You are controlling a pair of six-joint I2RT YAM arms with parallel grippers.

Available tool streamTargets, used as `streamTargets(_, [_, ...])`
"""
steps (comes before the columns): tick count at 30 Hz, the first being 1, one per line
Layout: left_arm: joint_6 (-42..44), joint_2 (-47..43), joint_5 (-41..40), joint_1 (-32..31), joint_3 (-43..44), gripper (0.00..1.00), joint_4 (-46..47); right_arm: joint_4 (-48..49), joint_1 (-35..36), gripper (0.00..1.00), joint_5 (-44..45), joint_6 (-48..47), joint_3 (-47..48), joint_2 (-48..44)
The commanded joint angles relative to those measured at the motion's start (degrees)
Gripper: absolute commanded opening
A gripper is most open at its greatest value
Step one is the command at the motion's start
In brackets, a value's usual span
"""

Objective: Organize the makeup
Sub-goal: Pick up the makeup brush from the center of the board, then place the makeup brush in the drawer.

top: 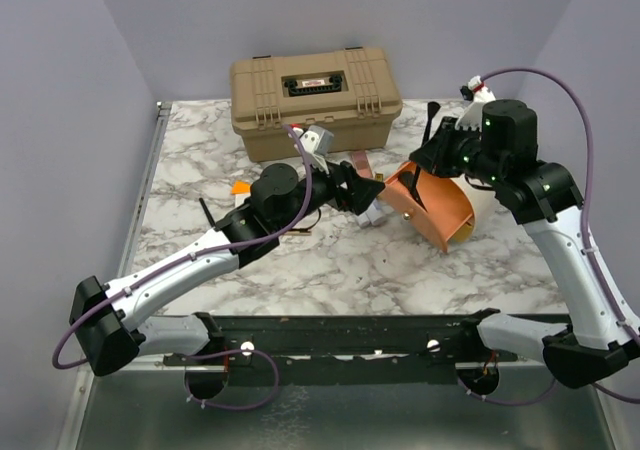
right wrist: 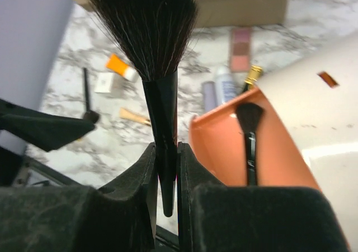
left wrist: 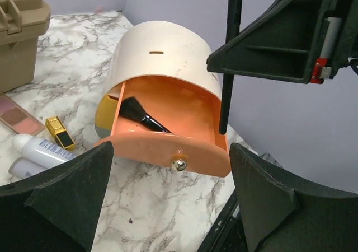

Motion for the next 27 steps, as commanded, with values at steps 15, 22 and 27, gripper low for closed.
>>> streamTargets(15, [1.91, 0.38, -3.74, -0.15, 0.7, 0.89, -5.19, -28.14, 0.36, 0.0, 17.89, -12.0, 5.71, 7.26])
streamTargets(22, [2.63, 0.1, -5.19, -0.18, 1.03, 0.89, -6.25, -27.26, 0.34, 0.01, 21.04, -12.62, 4.32, 9.43])
streamTargets(27, [2.74, -0.14, -6.85, -0.16, 0.71, 0.89, -6.97, -26.88, 0.32, 0.06, 20.28, -12.84, 3.83, 11.19])
